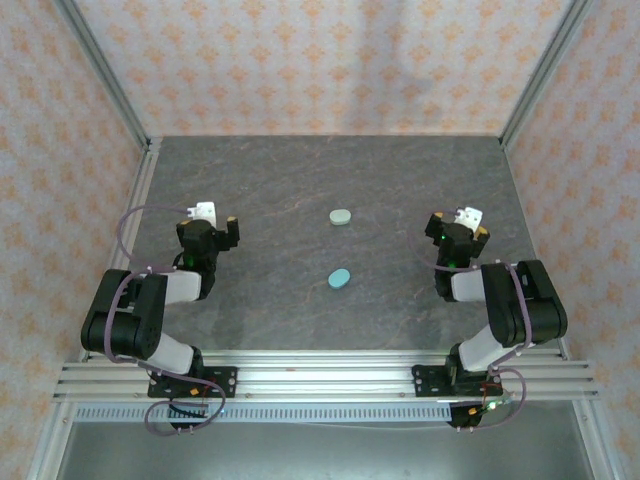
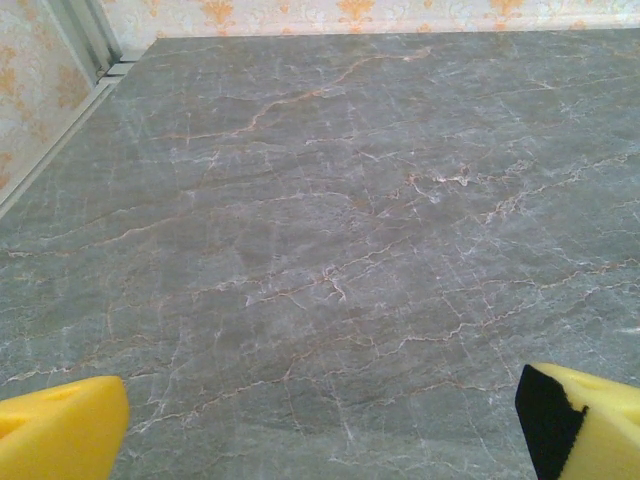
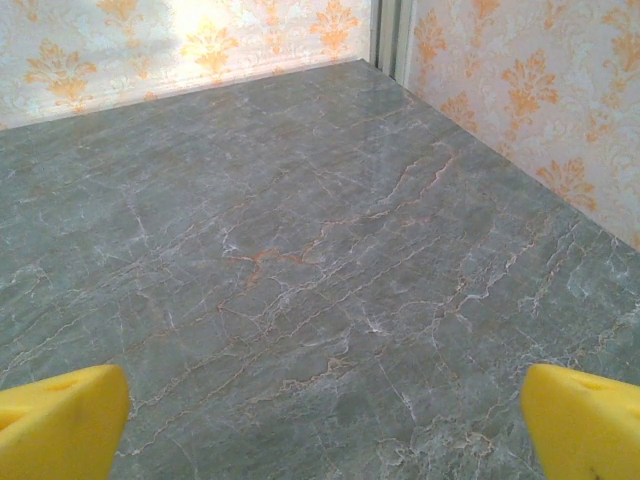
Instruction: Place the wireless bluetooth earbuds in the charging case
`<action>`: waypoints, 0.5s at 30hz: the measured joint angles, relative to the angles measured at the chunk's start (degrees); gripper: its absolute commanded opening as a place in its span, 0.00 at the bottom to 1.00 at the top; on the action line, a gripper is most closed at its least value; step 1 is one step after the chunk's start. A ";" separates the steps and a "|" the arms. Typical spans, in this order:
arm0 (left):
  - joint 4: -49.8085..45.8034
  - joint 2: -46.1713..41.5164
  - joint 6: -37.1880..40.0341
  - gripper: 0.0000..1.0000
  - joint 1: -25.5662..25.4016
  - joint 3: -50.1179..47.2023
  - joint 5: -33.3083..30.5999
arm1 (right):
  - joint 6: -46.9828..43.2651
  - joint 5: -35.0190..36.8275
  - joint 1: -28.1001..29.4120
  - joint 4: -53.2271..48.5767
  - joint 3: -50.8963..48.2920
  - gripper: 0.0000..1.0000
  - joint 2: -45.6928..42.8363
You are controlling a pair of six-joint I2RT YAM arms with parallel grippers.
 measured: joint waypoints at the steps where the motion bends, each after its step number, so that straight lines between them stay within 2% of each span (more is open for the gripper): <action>1: 0.00 0.02 0.00 1.00 0.00 0.00 0.00 | 0.00 0.00 0.00 -0.15 0.00 1.00 0.00; 15: -0.02 0.02 0.00 1.00 0.00 0.00 0.02 | -0.02 -0.42 0.00 -0.20 -0.02 0.99 0.00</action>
